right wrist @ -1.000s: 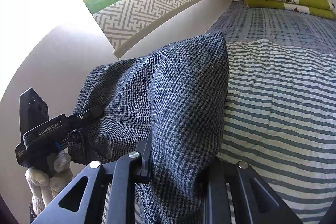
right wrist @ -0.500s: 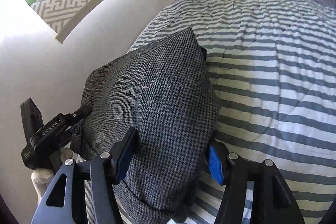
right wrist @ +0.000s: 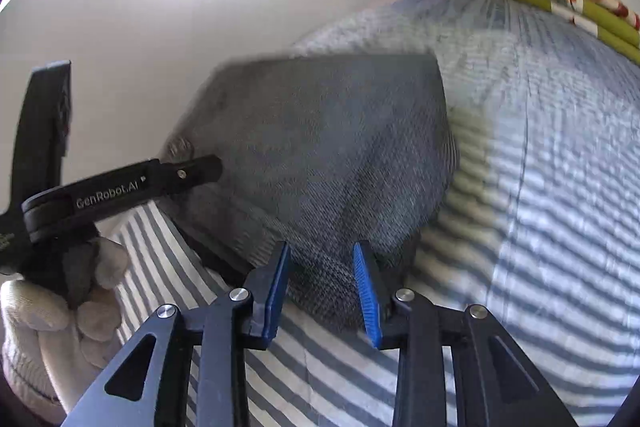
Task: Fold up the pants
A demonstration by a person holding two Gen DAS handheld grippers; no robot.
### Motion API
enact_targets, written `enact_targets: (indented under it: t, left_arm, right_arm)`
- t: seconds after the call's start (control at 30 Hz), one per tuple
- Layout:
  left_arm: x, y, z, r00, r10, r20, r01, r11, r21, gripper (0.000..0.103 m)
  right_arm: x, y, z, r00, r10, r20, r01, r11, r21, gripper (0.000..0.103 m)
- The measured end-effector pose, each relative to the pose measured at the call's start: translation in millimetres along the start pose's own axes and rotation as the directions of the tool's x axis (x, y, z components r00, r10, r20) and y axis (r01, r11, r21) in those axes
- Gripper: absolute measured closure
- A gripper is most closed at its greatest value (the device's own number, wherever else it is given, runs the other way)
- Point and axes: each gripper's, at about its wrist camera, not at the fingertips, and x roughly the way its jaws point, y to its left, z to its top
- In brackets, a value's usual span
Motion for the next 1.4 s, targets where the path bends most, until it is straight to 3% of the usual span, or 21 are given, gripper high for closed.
enact_targets:
  t: [0.07,0.13,0.27,0.4,0.63,0.87,0.97,1.13,1.3,1.4]
  left_arm:
    - [-9,-4,-17,1.000,0.003,-0.030,-0.003,1.000,0.006,0.051]
    - [-22,-13,-35,0.998,0.050,-0.034,-0.047,0.997,0.063,0.051]
    - [-66,-39,-80,0.998,0.062,0.002,-0.062,0.990,0.128,0.051]
    - [-128,-72,-136,0.996,0.037,0.079,-0.049,0.987,0.154,0.050]
    - [-250,-134,-234,0.987,-0.028,0.155,-0.011,0.969,0.247,0.050]
    - [-352,-204,-323,0.958,-0.081,0.275,-0.024,0.933,0.358,0.041]
    - [-380,-219,-358,0.947,-0.103,0.303,-0.020,0.926,0.377,0.039]
    - [-413,-234,-409,0.939,-0.116,0.324,-0.021,0.920,0.391,0.034]
    - [-436,-237,-450,0.937,-0.137,0.322,-0.002,0.917,0.399,0.025]
    - [-443,-233,-467,0.937,-0.144,0.318,-0.001,0.910,0.414,0.021]
  right_arm:
    - [-5,-8,-12,0.999,0.004,-0.042,-0.004,1.000,0.022,0.073]
    - [-21,-14,-24,0.998,0.006,-0.066,-0.005,1.000,0.012,0.073]
    - [-72,-27,-59,0.999,0.014,-0.043,-0.014,1.000,0.006,0.073]
    - [-127,-36,-102,0.999,-0.039,-0.010,0.039,0.999,-0.024,0.073]
    - [-242,-63,-174,0.996,-0.023,0.089,0.022,1.000,0.009,0.064]
    - [-333,-78,-251,0.968,-0.109,0.224,0.117,0.993,-0.022,0.051]
    - [-358,-84,-286,0.949,-0.165,0.268,0.174,0.985,-0.010,0.049]
    - [-391,-90,-332,0.936,-0.185,0.299,0.180,0.983,0.043,0.049]
    - [-418,-75,-363,0.906,-0.246,0.345,0.236,0.969,0.070,0.048]
    - [-432,-60,-382,0.897,-0.242,0.371,0.233,0.970,0.070,0.045]
